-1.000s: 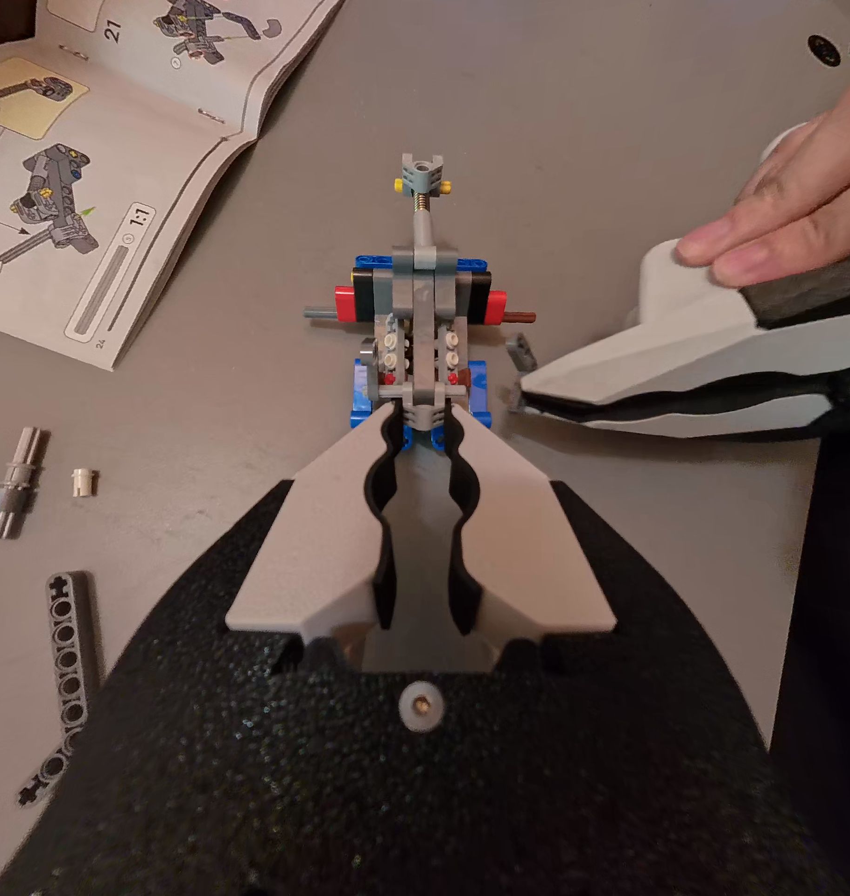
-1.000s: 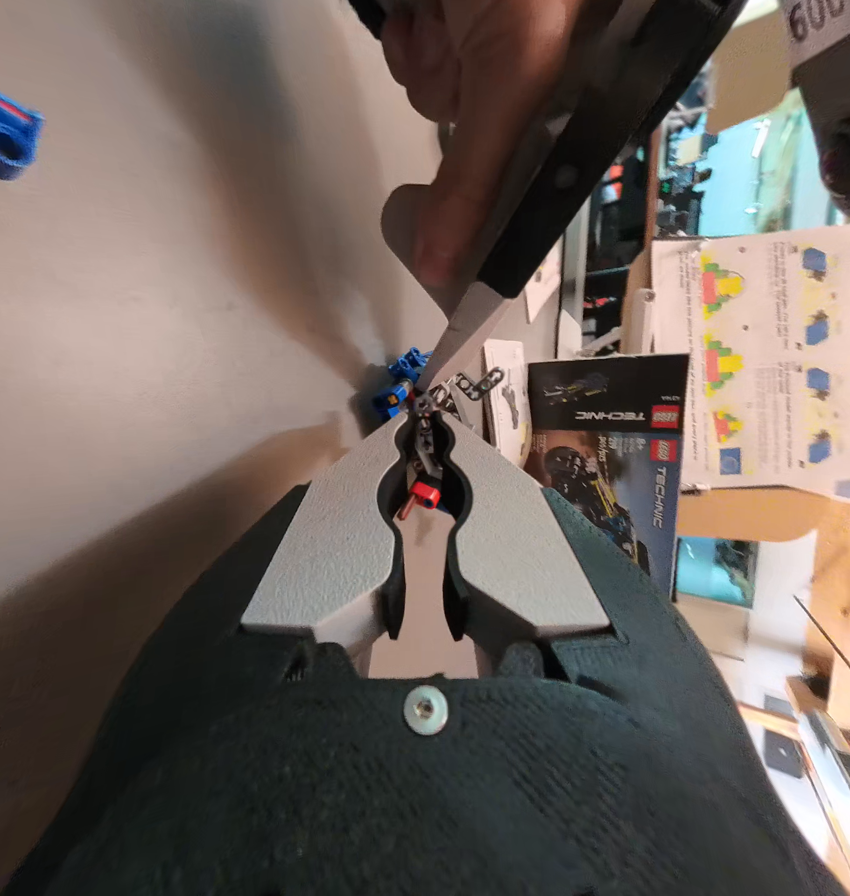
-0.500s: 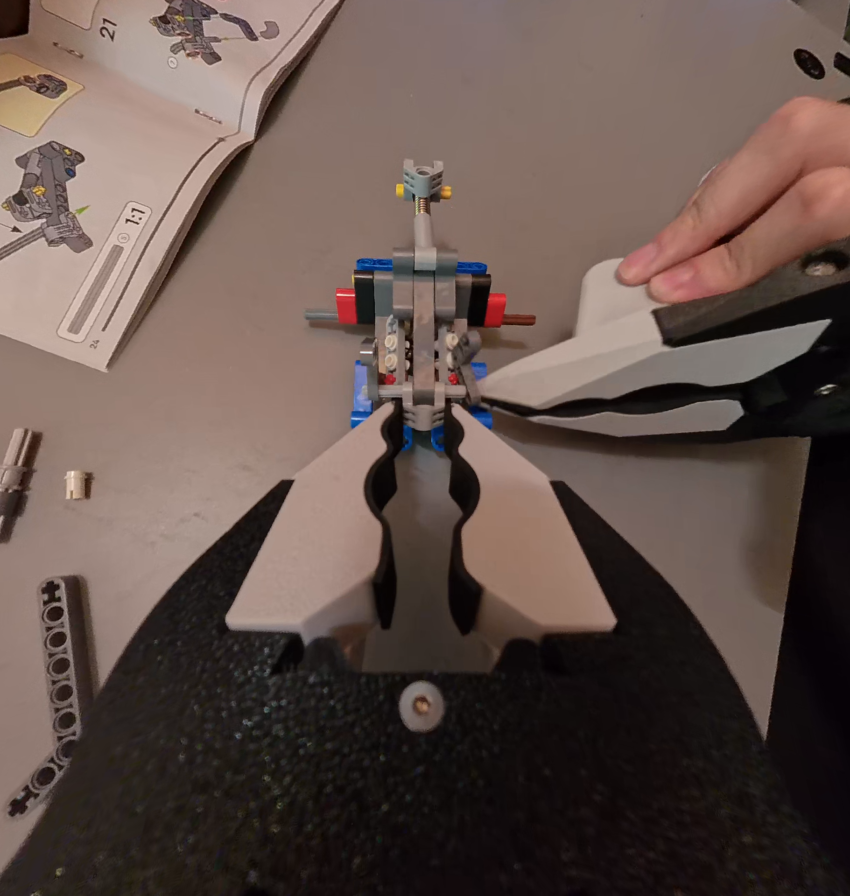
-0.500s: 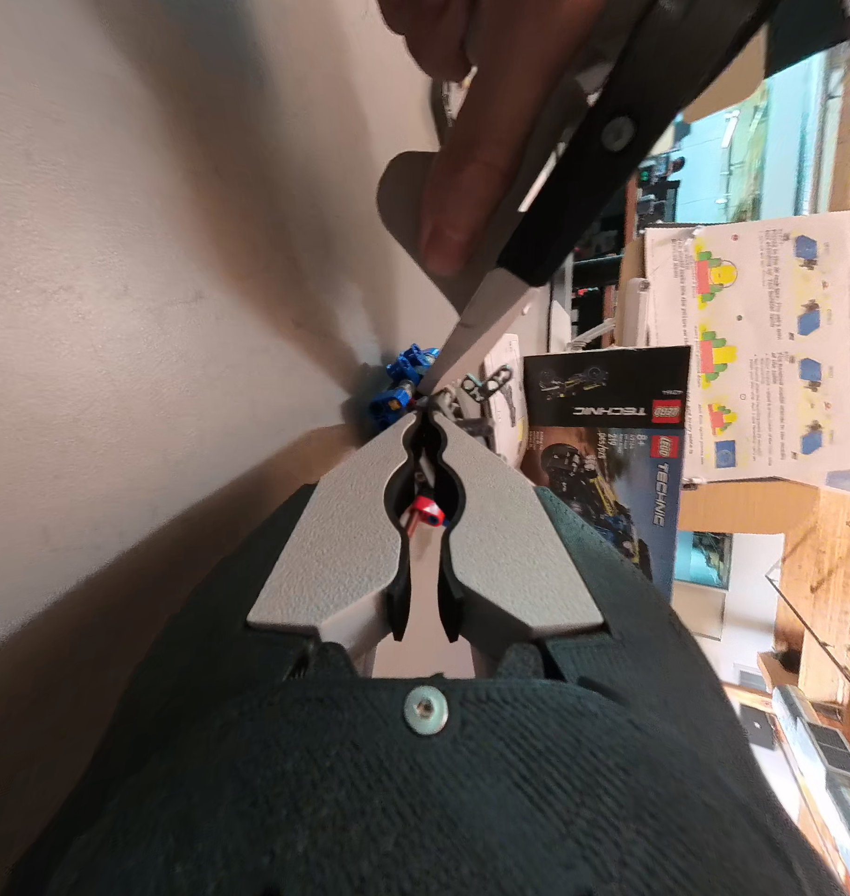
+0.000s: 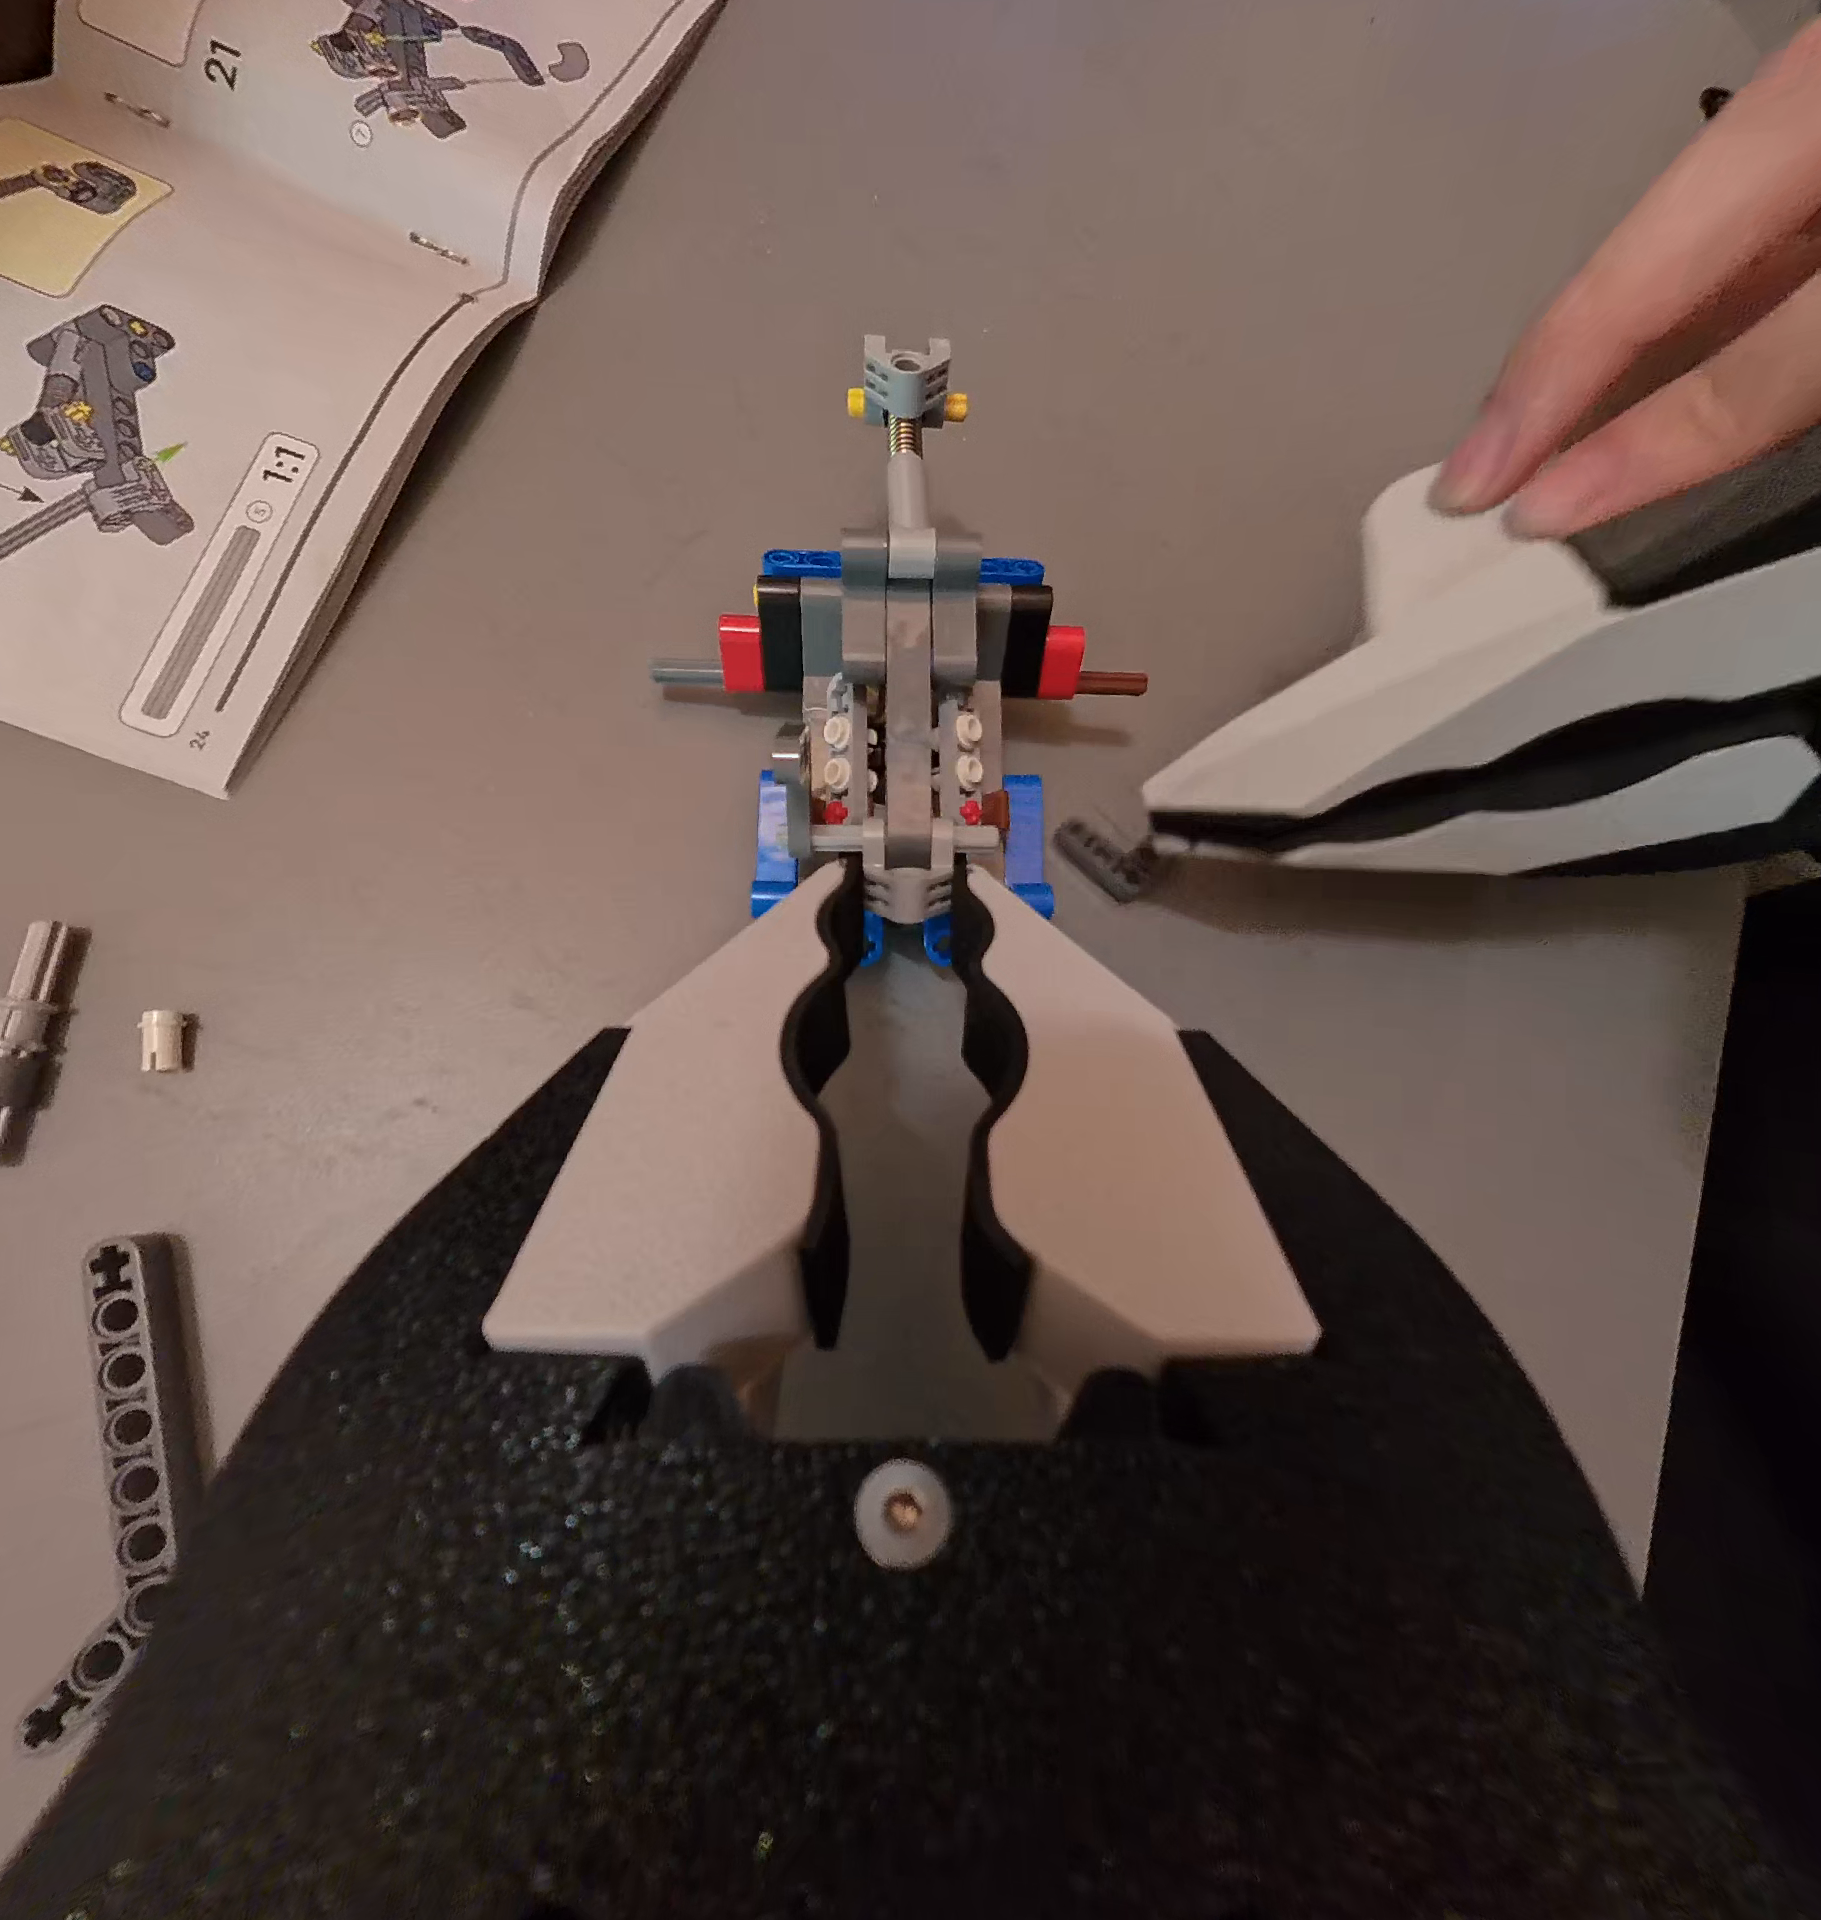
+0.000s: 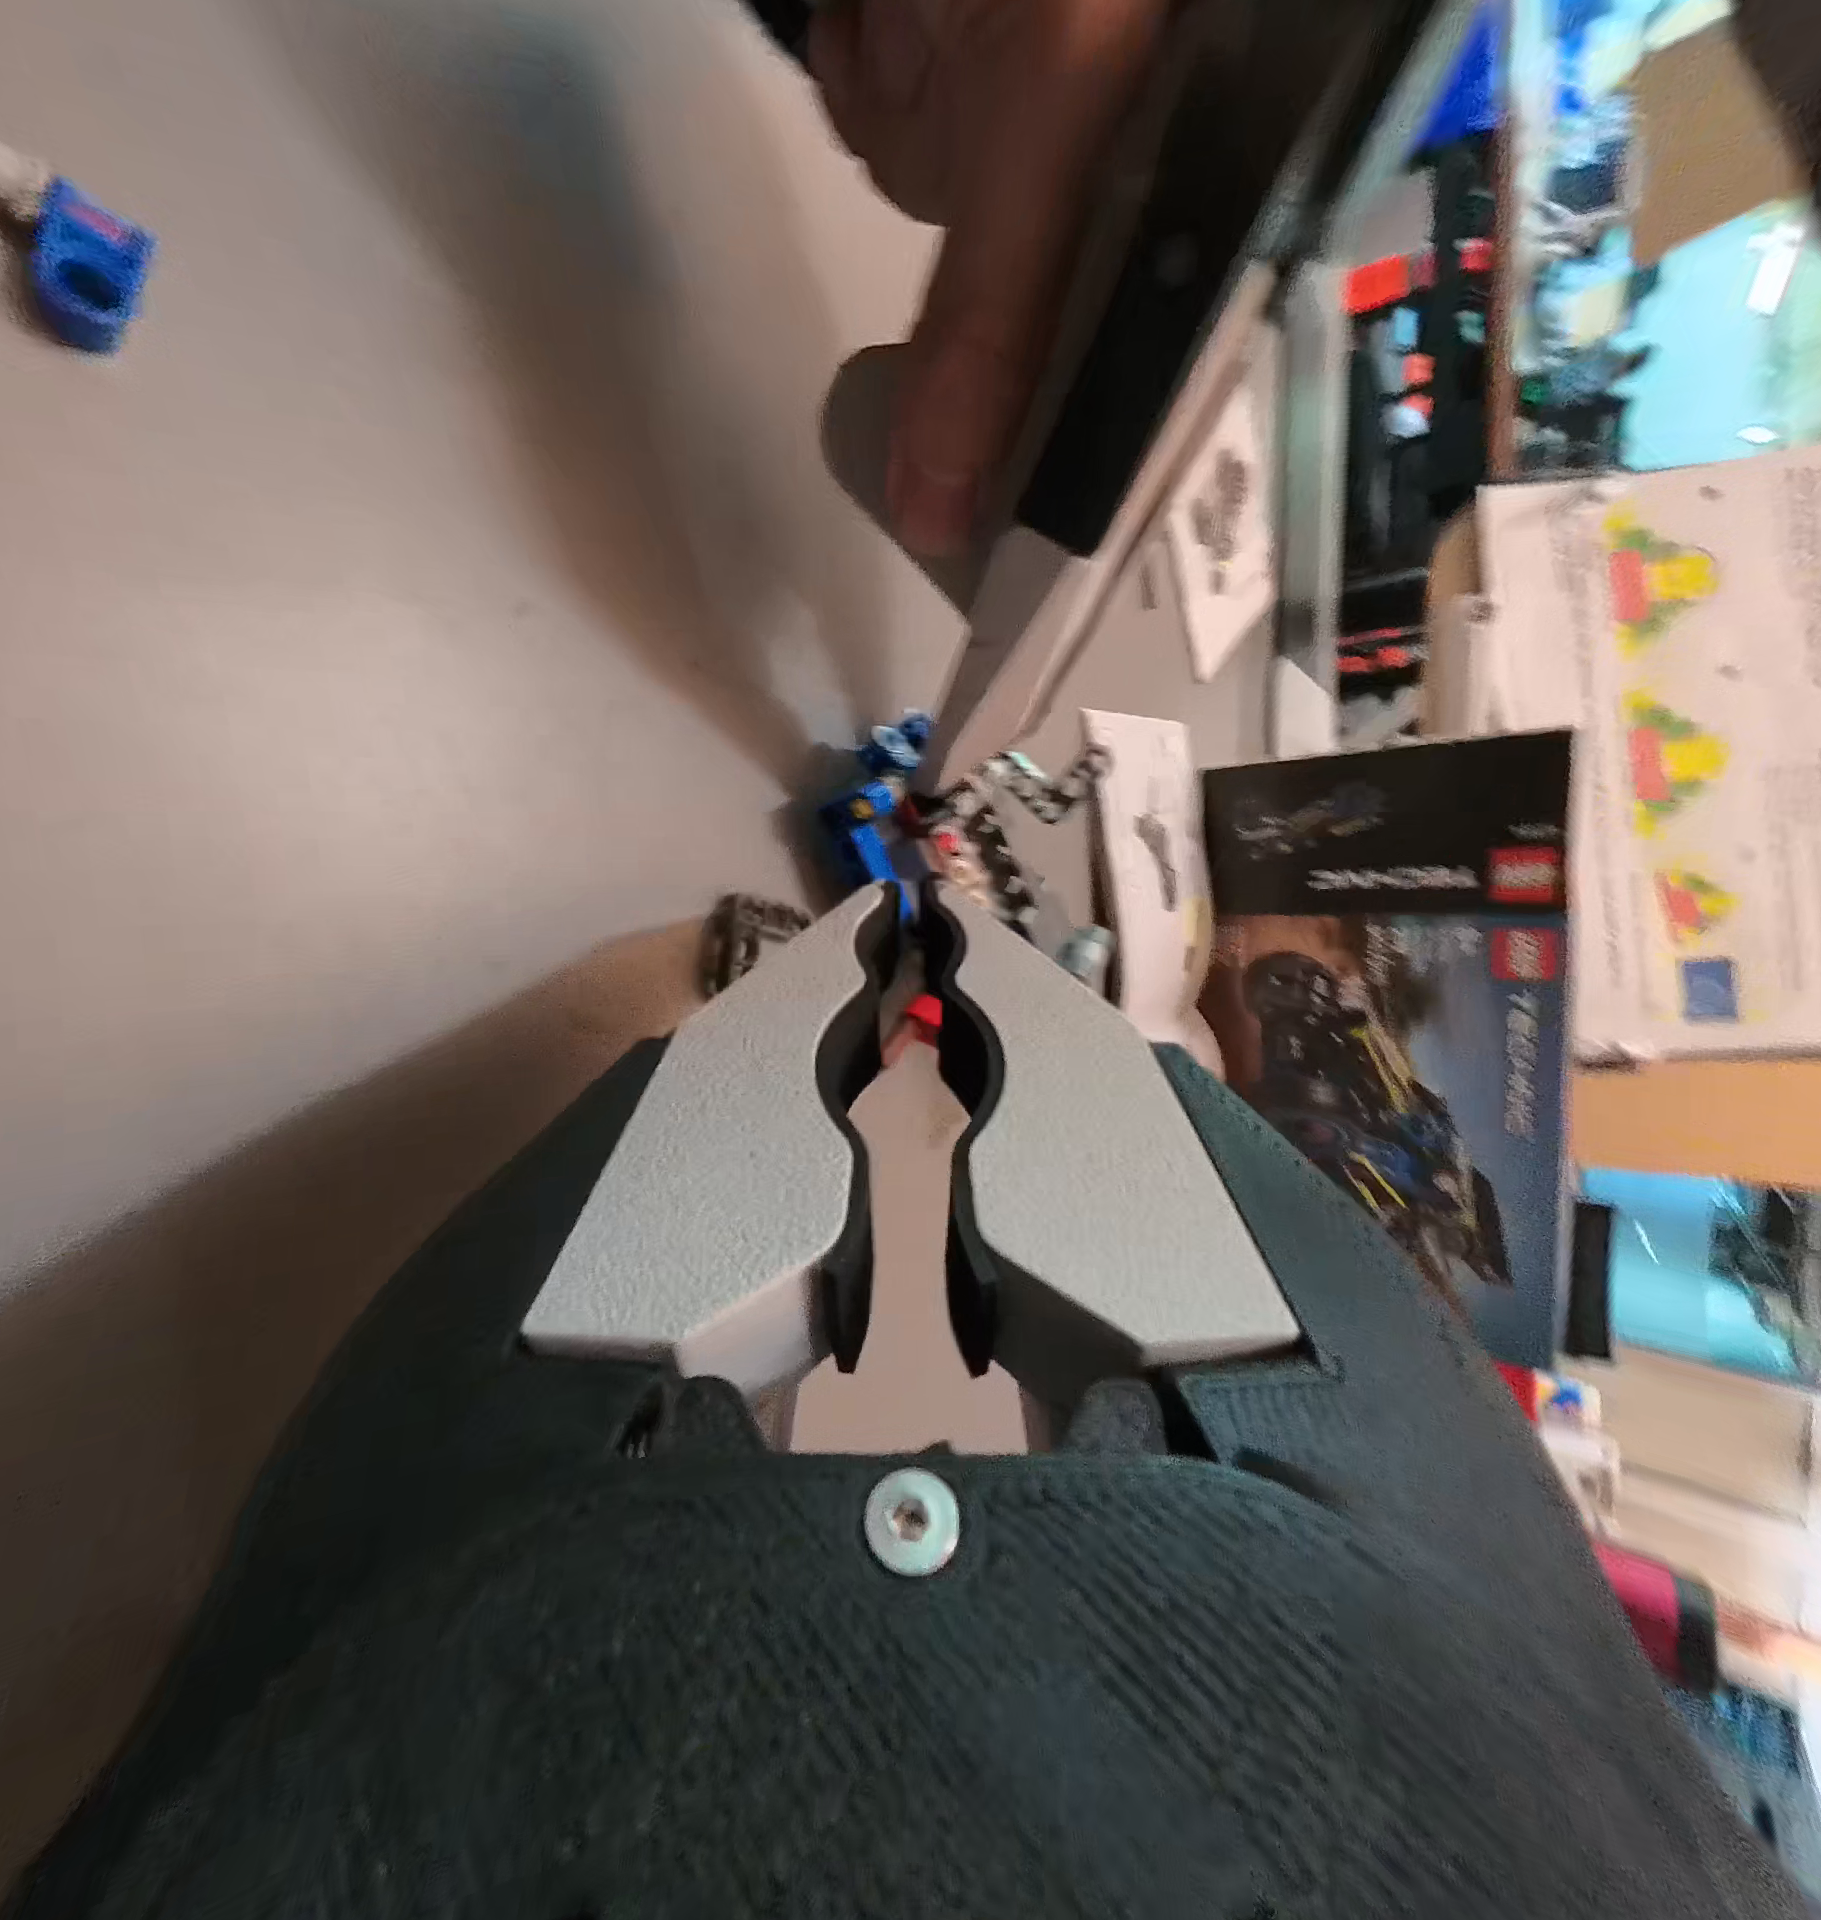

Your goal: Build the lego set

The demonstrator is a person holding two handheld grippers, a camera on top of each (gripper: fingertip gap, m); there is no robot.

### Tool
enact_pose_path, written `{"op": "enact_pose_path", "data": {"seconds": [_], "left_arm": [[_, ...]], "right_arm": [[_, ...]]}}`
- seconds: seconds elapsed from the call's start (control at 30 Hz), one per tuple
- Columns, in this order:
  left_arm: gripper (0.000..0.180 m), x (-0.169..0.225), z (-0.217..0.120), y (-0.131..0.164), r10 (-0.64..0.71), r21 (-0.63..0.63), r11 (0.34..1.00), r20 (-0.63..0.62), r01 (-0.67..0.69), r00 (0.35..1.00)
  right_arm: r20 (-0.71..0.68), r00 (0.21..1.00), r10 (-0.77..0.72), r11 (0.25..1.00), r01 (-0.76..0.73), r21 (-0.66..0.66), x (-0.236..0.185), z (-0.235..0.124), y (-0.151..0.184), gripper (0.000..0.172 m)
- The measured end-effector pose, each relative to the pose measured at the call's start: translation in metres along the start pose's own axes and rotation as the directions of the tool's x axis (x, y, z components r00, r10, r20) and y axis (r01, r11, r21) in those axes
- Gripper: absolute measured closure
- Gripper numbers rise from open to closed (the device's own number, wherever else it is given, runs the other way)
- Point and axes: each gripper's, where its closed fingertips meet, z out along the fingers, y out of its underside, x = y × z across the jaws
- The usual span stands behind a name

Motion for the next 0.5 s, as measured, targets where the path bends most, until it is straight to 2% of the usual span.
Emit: {"op": "enact_pose_path", "data": {"seconds": [0.07,0.13,0.2,0.27,0.33,0.43,0.5], "left_arm": [[0.168,0.000,0.000,0.000,-0.001,0.001,1.000,-0.001,0.001,1.000],[0.168,0.000,0.000,0.000,-0.001,0.001,1.000,-0.003,0.001,1.000],[0.168,0.000,0.000,0.000,-0.001,0.001,1.000,-0.005,0.001,1.000],[0.168,0.000,0.000,0.000,-0.002,0.002,1.000,-0.008,0.002,1.000],[0.168,0.000,0.000,0.000,-0.002,0.001,1.000,-0.011,0.002,1.000],[0.168,0.000,0.000,0.000,0.000,0.000,1.000,-0.011,0.000,1.000],[0.168,0.001,0.000,0.000,0.000,0.000,1.000,-0.011,0.000,1.000]], "right_arm": [[0.067,0.997,-0.032,0.999,0.033,-0.005,-0.009,0.005,0.002,0.163],[0.159,0.987,0.023,1.000,-0.022,-0.011,-0.016,0.005,0.004,0.160],[0.244,0.957,0.158,0.987,-0.147,-0.062,-0.020,0.002,0.009,0.157],[0.281,0.896,0.344,0.938,-0.313,-0.148,-0.020,-0.002,0.014,0.152],[0.326,0.835,0.444,0.896,-0.410,-0.170,-0.025,-0.006,0.007,0.148],[0.369,0.824,0.430,0.902,-0.385,-0.193,-0.040,-0.004,0.007,0.153],[0.349,0.842,0.411,0.910,-0.360,-0.204,-0.039,-0.002,0.016,0.159]]}}
